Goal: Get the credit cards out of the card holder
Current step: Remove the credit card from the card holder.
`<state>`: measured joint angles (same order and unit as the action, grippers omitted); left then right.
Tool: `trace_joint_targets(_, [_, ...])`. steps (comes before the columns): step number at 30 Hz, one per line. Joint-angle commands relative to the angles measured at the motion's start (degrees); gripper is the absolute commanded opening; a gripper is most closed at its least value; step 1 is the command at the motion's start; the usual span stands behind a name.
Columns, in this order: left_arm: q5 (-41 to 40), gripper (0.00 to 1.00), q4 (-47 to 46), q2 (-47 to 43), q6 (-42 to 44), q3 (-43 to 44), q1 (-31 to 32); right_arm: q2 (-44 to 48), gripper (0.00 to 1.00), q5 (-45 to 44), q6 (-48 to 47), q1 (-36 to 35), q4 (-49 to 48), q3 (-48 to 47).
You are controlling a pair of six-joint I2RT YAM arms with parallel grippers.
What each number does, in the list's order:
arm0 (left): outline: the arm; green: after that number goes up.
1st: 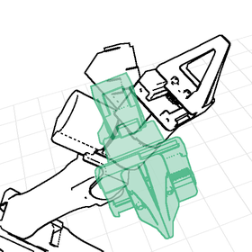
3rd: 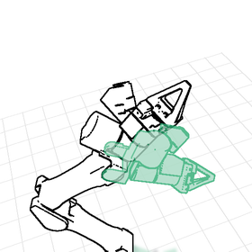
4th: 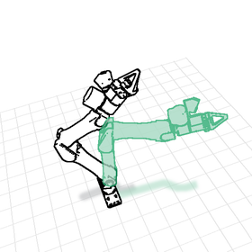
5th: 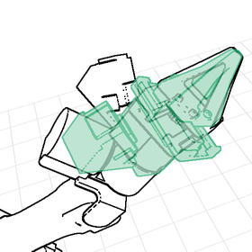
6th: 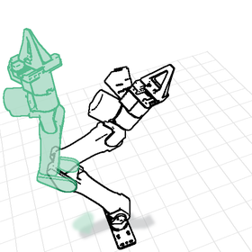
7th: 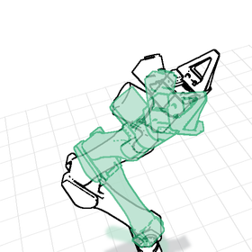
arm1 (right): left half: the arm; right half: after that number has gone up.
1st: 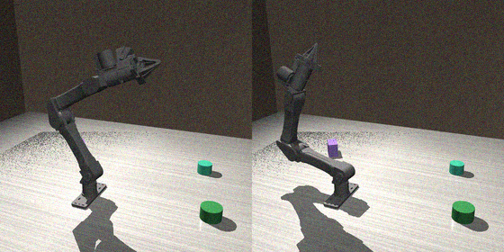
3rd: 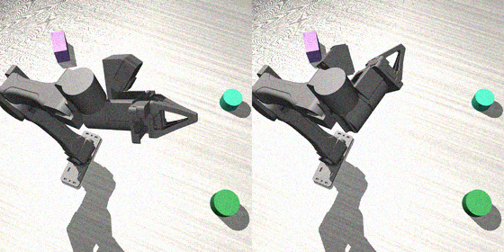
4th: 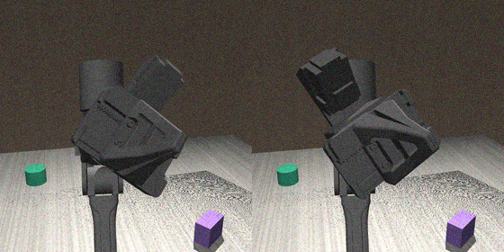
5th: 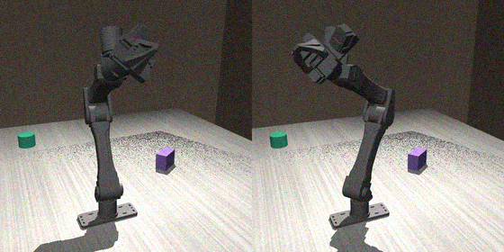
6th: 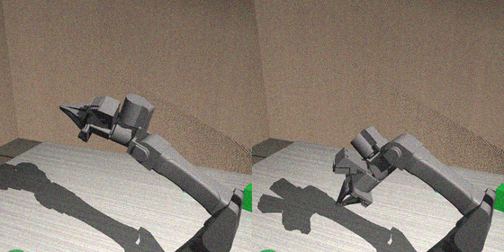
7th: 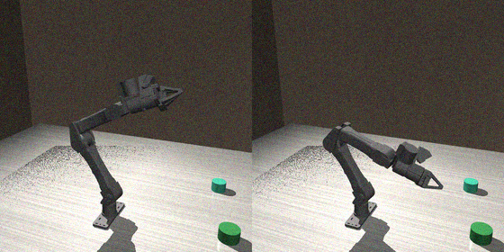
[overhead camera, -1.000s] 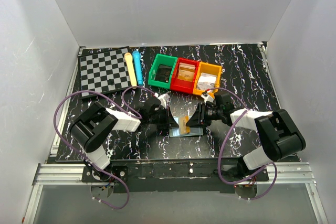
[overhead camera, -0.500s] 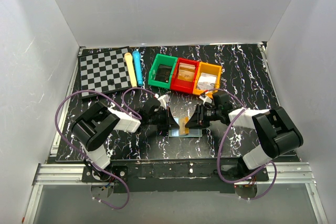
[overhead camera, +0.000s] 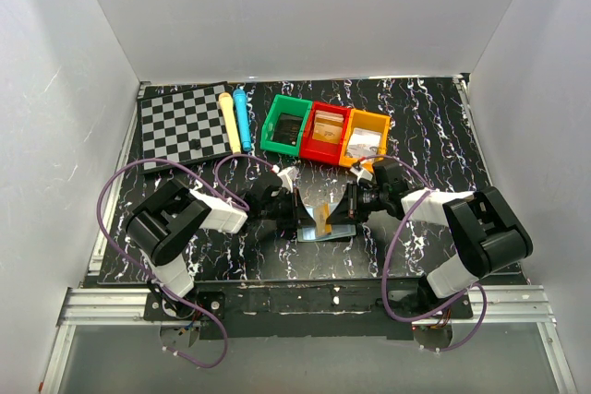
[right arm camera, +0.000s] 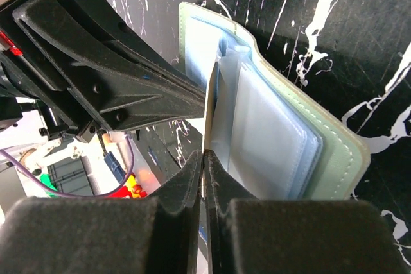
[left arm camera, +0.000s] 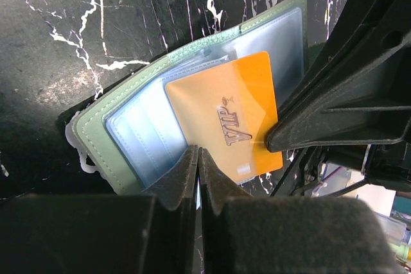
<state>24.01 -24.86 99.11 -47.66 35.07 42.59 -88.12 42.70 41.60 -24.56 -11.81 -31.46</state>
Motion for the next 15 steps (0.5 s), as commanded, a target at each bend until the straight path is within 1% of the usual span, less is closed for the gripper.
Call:
trace_joint_targets(1, [-0.3, 0.00, 1.7, -1.5, 0.6, -1.2, 0.5, 0.8, 0.08, 0.8, -1.0, -0.6, 0.3, -2.1])
trace_joint_targets(5, [-0.7, 0.00, 1.7, -1.6, 0.2, -1.8, 0.5, 1.8, 0.01, 0.4, -1.7, -0.6, 1.6, -2.2])
trace_joint_targets(10, [-2.8, 0.00, 4.6, -1.6, 0.3, -1.6, 0.5, 3.9, 0.01, -1.6, -4.5, -0.5, 7.2, -3.5])
trace_joint_targets(15, [-3.6, 0.00, 5.3, -1.9, 0.3, -1.7, 0.5, 5.7, 0.01, -2.8, -6.2, -0.2, 11.3, -4.6])
